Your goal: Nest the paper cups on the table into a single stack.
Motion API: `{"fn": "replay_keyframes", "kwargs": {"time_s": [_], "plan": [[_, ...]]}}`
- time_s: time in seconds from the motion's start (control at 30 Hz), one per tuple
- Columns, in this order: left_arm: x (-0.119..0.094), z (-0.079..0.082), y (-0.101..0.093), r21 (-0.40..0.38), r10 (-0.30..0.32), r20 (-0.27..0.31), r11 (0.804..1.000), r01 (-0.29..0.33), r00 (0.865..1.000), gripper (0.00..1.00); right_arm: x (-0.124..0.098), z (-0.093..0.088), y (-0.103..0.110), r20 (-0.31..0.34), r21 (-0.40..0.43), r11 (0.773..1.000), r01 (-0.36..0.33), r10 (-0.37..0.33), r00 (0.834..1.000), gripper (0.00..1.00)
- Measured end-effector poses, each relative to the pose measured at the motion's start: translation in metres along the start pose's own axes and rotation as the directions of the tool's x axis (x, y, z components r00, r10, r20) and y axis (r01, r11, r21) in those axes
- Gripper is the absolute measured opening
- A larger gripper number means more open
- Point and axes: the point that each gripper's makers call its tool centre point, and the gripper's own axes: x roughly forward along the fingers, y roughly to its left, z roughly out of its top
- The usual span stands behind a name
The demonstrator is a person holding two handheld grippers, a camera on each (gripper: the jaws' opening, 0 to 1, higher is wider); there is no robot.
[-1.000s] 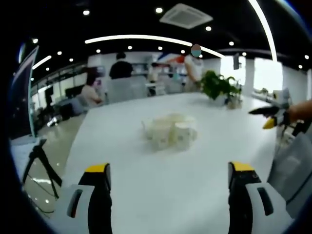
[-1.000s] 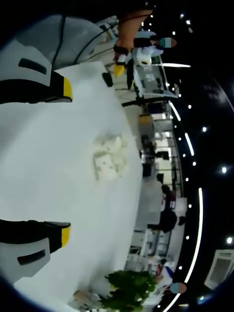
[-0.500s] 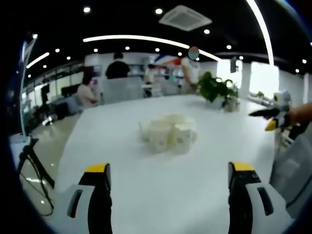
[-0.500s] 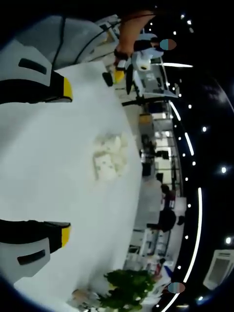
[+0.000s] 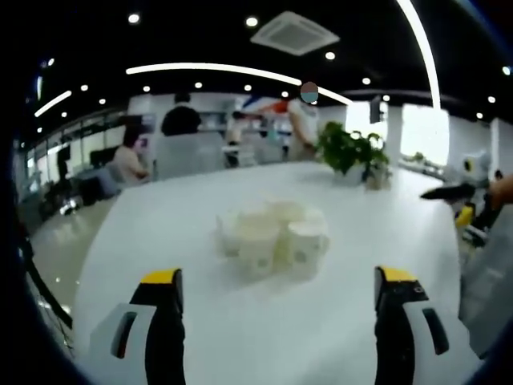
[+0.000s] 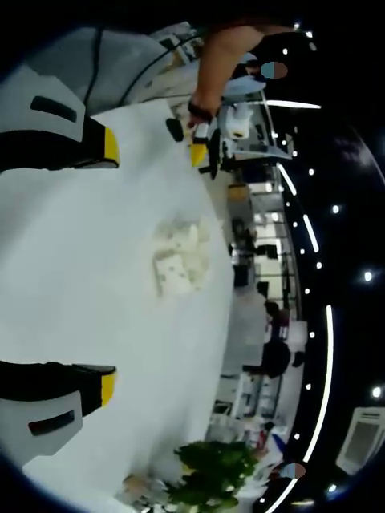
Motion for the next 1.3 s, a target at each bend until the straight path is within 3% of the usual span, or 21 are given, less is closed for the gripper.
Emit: {"fn": "replay_keyframes", "kwargs": {"time_s": [0.37, 0.47, 0.7, 1.03, 1.3], "plan": [[0.039, -0.016, 0.013, 0.023, 0.002, -0.028, 1.000, -0.002, 1.000, 0.93, 0.003, -0.009, 0.005, -0.019, 0.016, 1.000, 0.001, -0.001, 1.000, 1.00], [0.052, -0.016, 0.023, 0.029, 0.020, -0.032, 0.999, -0.019, 0.999, 0.81, 0.004, -0.012, 0.010, -0.030, 0.016, 1.000, -0.008, 0.009, 1.000, 1.00], [0.081, -0.017, 0.034, 0.045, 0.021, -0.045, 0.999, -0.019, 0.999, 0.84, 0.005, -0.015, 0.010, -0.043, 0.017, 1.000, -0.010, 0.010, 0.999, 1.00], [0.113, -0.022, 0.042, 0.108, 0.010, -0.085, 0.994, -0.001, 0.996, 0.74, 0.001, -0.026, 0.012, -0.080, 0.010, 1.000, -0.015, 0.015, 0.997, 1.00], [0.125, -0.022, 0.037, 0.126, -0.010, -0.092, 0.992, 0.022, 0.996, 0.64, 0.001, -0.031, 0.011, -0.093, 0.016, 1.000, -0.015, 0.016, 0.996, 0.99]]}}
